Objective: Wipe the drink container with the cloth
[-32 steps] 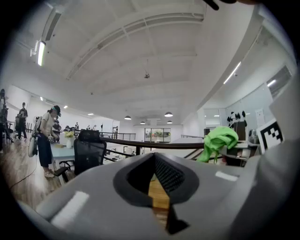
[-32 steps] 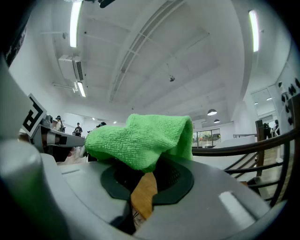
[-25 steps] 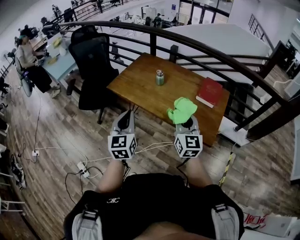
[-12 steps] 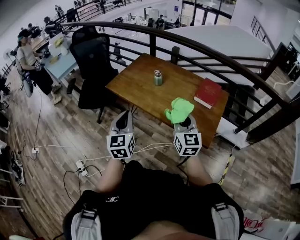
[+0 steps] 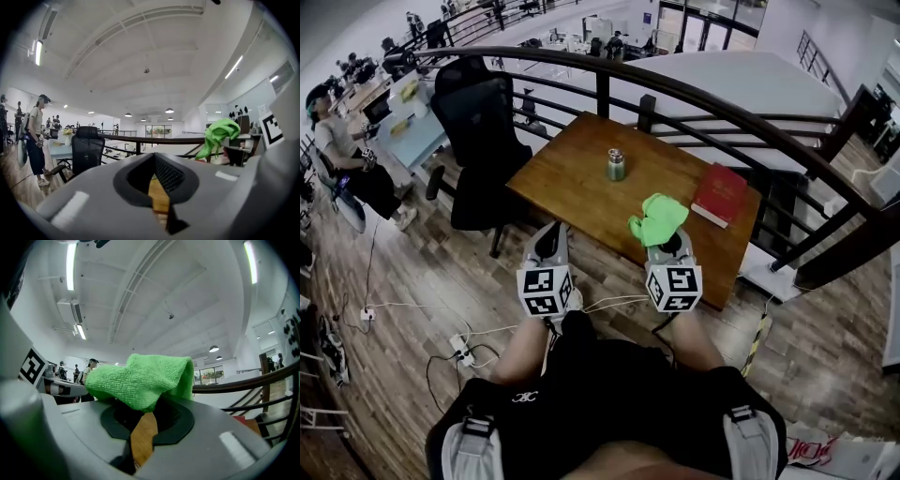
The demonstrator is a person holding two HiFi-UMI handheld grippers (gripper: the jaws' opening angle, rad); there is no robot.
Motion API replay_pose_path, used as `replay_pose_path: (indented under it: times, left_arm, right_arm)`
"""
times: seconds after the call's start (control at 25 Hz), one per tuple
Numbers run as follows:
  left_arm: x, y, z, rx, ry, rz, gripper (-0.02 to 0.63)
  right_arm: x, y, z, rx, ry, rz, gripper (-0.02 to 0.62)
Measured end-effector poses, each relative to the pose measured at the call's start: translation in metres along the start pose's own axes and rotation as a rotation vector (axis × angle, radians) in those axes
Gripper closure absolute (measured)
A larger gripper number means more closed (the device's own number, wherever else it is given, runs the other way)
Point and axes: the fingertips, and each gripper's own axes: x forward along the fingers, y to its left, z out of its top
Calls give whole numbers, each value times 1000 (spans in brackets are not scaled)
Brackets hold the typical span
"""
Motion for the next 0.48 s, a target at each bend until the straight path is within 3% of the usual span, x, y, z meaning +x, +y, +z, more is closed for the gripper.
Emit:
replay_pose_path:
  times: [0.48]
  left_arm:
    - [122,54,16,-37,-14,-62,554]
  right_arm:
    - [115,-28,-7,-19,29,-56,541]
